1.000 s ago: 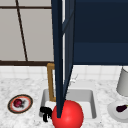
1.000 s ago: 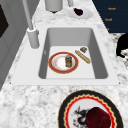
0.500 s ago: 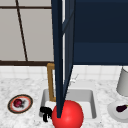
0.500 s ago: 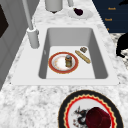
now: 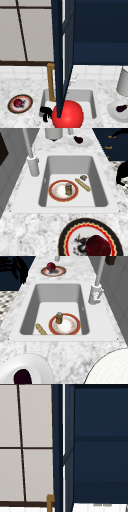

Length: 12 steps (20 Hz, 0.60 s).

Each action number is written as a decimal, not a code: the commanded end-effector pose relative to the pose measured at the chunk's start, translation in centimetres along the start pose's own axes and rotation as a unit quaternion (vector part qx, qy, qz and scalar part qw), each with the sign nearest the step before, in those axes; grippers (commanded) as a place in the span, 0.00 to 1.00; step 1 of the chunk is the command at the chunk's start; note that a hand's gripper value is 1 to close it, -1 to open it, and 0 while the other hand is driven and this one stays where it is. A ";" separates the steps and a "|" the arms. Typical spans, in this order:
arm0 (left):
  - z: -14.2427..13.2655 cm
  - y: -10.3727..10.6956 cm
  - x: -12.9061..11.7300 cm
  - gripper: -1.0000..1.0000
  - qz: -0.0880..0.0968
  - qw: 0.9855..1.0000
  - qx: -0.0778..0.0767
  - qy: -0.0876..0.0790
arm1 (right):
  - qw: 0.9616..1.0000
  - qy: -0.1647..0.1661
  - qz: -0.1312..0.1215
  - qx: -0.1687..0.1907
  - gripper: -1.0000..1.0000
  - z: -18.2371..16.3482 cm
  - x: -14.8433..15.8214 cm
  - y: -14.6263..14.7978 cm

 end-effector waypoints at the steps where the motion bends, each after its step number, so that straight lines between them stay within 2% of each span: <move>1: 0.0 0.0 0.0 0.50 0.000 1.000 0.000 0.000 | 1.000 0.011 0.008 0.006 0.00 -2.2 -1.6 -1.0; 2: 0.0 0.0 0.0 0.50 0.000 1.000 0.000 0.000 | 1.000 0.007 0.002 0.001 0.00 -3.0 -2.1 -1.3; 5: 0.0 0.0 0.0 0.50 0.000 1.000 0.000 0.000 | 1.000 -0.007 0.011 -0.012 0.00 -4.9 -3.2 -2.1; 7: 0.0 0.0 0.0 0.50 0.000 1.000 0.000 0.000 | 0.999 0.003 0.045 -0.006 0.00 -5.7 -3.0 -2.7; 8: 0.0 0.0 0.0 0.50 0.000 1.000 0.000 0.000 | 0.999 0.006 0.053 -0.006 0.00 -6.2 -3.3 -2.9; 10: 0.0 0.0 0.0 0.50 0.000 1.000 0.000 0.000 | 0.998 0.012 0.061 -0.007 0.00 -7.1 -3.7 -3.6; 12: 0.0 0.0 0.0 0.50 0.000 1.000 0.000 0.000 | 0.998 0.023 0.055 0.007 0.00 -8.3 -4.4 -4.5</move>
